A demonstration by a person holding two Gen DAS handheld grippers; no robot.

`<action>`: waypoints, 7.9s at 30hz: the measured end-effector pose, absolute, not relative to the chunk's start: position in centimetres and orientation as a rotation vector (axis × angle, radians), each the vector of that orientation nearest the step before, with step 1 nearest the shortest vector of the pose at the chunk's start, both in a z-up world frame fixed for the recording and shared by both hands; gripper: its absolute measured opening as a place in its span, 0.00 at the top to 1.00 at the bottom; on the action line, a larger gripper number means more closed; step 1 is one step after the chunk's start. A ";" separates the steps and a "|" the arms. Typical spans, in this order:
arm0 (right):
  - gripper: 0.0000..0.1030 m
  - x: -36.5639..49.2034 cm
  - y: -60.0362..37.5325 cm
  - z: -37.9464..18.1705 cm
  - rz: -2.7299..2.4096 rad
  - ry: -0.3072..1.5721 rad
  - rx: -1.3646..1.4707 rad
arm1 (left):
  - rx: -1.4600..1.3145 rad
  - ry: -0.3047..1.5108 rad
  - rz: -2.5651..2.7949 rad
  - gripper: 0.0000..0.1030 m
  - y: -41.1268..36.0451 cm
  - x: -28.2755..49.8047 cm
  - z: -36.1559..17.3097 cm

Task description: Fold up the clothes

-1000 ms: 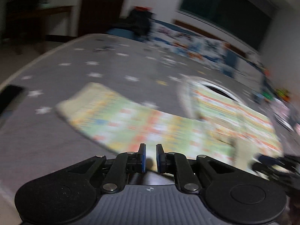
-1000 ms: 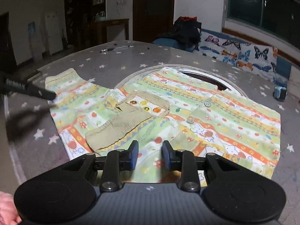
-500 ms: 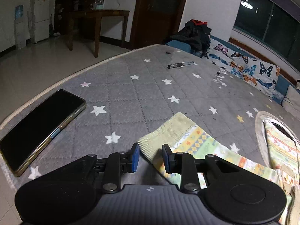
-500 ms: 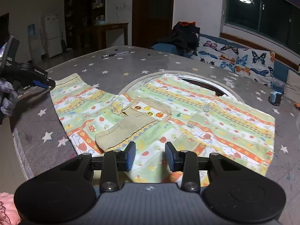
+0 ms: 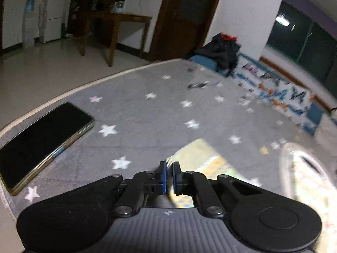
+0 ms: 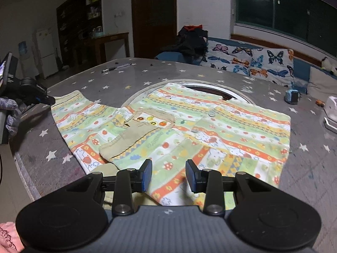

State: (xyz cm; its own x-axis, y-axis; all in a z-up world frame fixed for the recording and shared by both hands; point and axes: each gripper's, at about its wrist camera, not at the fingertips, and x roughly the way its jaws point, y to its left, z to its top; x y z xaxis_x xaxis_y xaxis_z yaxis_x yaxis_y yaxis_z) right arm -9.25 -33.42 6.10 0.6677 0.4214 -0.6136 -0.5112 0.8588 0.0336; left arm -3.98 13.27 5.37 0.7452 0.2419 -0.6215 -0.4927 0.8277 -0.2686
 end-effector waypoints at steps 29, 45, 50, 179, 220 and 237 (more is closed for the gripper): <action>0.66 -8.8 -40.5 7.2 0.395 0.649 0.079 | -0.089 0.637 -0.325 0.95 -9.2 -5.4 9.4; 0.66 -8.5 -36.7 7.6 0.468 0.645 0.026 | 0.081 0.712 -0.211 0.70 -7.1 -2.9 3.7; 0.66 -8.6 -36.4 7.7 0.476 0.646 0.027 | 0.113 0.687 -0.198 0.85 -7.1 -2.6 3.4; 0.65 -10.7 -36.3 5.1 0.459 0.690 -0.108 | 0.200 0.703 -0.227 0.00 -7.8 -6.1 5.1; 0.35 -17.1 -37.0 4.9 0.566 0.601 -0.463 | -0.388 1.018 -0.549 0.86 -7.0 -4.9 7.2; 0.79 -13.6 -33.6 5.1 0.657 0.511 -0.373 | -0.342 0.949 -0.621 0.84 -6.2 -3.7 9.4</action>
State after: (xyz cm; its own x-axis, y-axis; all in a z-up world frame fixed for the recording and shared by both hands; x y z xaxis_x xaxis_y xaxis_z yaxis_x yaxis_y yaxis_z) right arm -13.58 -33.63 5.05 0.6771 0.4806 -0.5573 -0.6584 0.7338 -0.1672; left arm -3.65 -6.21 9.42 0.4290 -0.6298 -0.6475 0.3415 0.7767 -0.5292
